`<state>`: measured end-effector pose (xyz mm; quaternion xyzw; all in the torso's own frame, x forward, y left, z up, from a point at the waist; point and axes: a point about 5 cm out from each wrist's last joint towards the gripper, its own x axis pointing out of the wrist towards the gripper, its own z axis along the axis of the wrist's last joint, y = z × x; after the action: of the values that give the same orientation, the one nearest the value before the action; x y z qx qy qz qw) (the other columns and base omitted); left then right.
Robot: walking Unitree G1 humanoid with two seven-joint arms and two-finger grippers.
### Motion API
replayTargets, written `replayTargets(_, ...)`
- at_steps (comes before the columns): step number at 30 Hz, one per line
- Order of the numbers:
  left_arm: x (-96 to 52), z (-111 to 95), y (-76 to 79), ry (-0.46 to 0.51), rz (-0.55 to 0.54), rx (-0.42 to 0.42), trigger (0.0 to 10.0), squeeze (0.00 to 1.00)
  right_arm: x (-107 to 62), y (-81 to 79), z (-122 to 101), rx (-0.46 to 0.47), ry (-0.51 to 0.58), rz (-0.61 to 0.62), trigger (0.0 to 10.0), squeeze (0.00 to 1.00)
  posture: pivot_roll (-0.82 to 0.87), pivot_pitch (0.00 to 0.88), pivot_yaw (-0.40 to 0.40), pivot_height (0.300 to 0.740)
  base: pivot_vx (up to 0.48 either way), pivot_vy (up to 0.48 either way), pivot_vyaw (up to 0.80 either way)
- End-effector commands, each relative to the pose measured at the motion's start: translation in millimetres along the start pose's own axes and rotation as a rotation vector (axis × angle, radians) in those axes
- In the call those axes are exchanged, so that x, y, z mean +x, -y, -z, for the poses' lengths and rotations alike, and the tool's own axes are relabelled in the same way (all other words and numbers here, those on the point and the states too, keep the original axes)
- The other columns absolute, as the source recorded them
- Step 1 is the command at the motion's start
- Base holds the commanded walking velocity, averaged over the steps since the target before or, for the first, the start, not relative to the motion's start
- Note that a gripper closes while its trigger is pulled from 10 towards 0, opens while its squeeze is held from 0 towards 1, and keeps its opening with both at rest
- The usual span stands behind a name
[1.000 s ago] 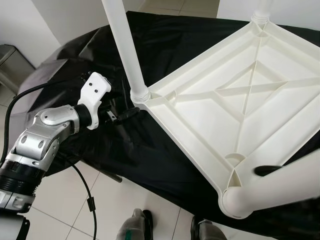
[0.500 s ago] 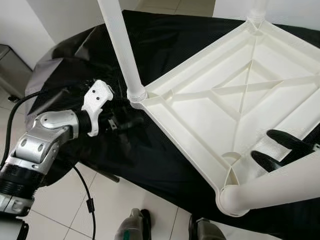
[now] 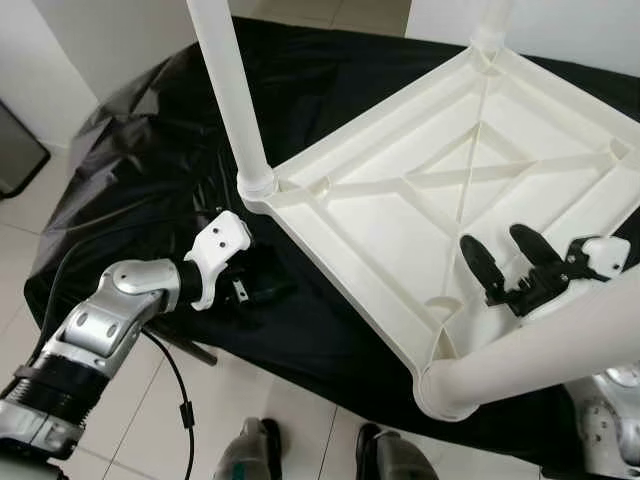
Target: Building children table
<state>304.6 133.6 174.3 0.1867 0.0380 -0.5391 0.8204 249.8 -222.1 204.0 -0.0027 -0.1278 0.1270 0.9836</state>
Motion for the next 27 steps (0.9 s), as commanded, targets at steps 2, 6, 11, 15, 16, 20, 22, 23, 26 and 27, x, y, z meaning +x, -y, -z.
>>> replayTargets(2, 10.9, -6.4, 8.4, 0.008, 0.118, 0.060, 10.0, 0.00, 5.4, -3.4, 2.3, -0.007, -0.019, 0.066, 10.0, 0.00, 0.07, 0.230, 0.009, 0.740, 0.000, 0.000, 0.00)
replayTargets(6, 16.6, -10.8, 10.5, 0.015, 0.150, 0.091, 10.0, 0.00, 7.9, -6.2, 4.0, -0.016, -0.030, 0.075, 10.0, 0.00, 0.08, 0.232, 0.002, 0.740, 0.000, 0.000, 0.00)
replayTargets(11, 24.4, -24.0, 14.1, 0.047, 0.212, 0.143, 10.0, 0.00, 9.8, -7.9, 4.9, -0.032, -0.041, 0.080, 10.0, 0.00, 0.07, 0.237, -0.003, 0.740, 0.000, 0.000, 0.00)
replayTargets(15, 28.7, -28.1, 21.8, 0.050, 0.275, 0.174, 10.0, 0.00, 9.6, -6.5, 5.7, -0.046, -0.055, 0.085, 10.0, 0.00, 0.07, 0.244, -0.009, 0.740, 0.000, 0.000, 0.00)
replayTargets(16, 28.7, -28.1, 21.8, 0.050, 0.275, 0.174, 10.0, 0.00, 9.6, -6.5, 5.7, -0.046, -0.055, 0.085, 10.0, 0.00, 0.07, 0.244, -0.009, 0.740, 0.000, 0.000, 0.00)
replayTargets(20, 29.8, -30.2, 30.8, 0.044, 0.341, 0.210, 10.0, 0.00, 8.6, -3.5, 5.7, -0.056, -0.065, 0.094, 10.0, 0.00, 0.07, 0.251, -0.006, 0.740, 0.000, 0.000, 0.00)
replayTargets(22, 29.8, -30.2, 30.8, 0.044, 0.341, 0.210, 10.0, 0.00, 8.6, -3.5, 5.7, -0.056, -0.065, 0.094, 10.0, 0.00, 0.07, 0.251, -0.006, 0.740, 0.000, 0.000, 0.00)
replayTargets(23, 30.7, -31.2, 35.4, 0.043, 0.373, 0.224, 10.0, 0.00, 8.1, -2.2, 5.7, -0.061, -0.068, 0.099, 10.0, 0.00, 0.07, 0.251, -0.004, 0.740, 0.000, 0.000, 0.00)
replayTargets(26, 32.9, -27.7, 40.4, 0.012, 0.423, 0.264, 10.0, 0.00, 8.2, -1.1, 6.5, -0.064, -0.072, 0.108, 10.0, 0.00, 0.08, 0.257, -0.002, 0.740, 0.000, 0.000, 0.00)
replayTargets(27, 32.9, -27.7, 40.4, 0.012, 0.423, 0.264, 10.0, 0.00, 8.2, -1.1, 6.5, -0.064, -0.072, 0.108, 10.0, 0.00, 0.08, 0.257, -0.002, 0.740, 0.000, 0.000, 0.00)
